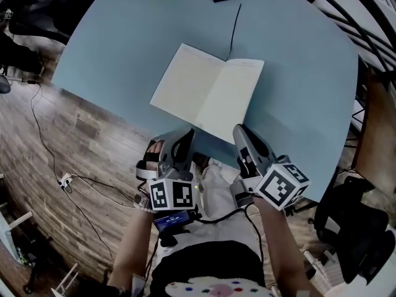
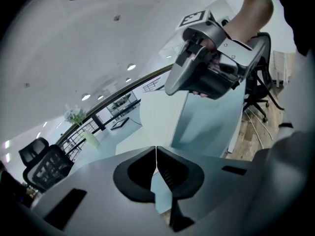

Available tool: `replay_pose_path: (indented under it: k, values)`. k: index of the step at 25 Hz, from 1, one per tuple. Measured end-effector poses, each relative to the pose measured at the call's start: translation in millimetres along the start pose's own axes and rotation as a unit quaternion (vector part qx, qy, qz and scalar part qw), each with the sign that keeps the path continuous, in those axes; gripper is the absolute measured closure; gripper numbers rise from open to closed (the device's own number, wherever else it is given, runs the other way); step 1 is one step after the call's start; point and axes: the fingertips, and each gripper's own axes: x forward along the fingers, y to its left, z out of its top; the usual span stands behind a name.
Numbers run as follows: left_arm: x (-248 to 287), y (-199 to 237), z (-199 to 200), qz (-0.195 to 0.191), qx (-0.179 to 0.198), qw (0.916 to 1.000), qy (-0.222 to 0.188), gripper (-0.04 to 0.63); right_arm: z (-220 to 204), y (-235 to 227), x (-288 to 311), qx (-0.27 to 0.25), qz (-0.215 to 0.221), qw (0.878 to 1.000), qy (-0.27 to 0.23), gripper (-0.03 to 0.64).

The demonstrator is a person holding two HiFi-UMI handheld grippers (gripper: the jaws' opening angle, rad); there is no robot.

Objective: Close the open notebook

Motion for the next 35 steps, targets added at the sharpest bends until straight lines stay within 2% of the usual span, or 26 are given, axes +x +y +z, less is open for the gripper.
replay_pose_path:
  k: [5, 9, 18, 28, 35]
  values:
    - [-18, 26, 1, 0.009, -0.078, 0.9969, -0.013, 0.575, 5, 20, 13, -0.006, 0.018, 1.000, -0.001, 0.572]
    - [-31, 49, -4, 0.030, -0.111, 0.9933, -0.016, 0.576, 6, 37, 29, -0.017, 0.028, 0.999, 0.007, 0.572]
    - [-58, 101, -33, 0.086, -0.138, 0.9867, -0.002, 0.577, 1, 64, 68, -0.040, 0.034, 0.998, 0.035, 0.572]
    - [-82, 135, -52, 0.111, -0.187, 0.9760, -0.012, 0.577, -18, 75, 119, -0.053, 0.024, 0.995, 0.083, 0.572]
    - [-95, 160, -60, 0.136, -0.207, 0.9685, -0.028, 0.577, -38, 68, 159, -0.069, 0.006, 0.990, 0.122, 0.571]
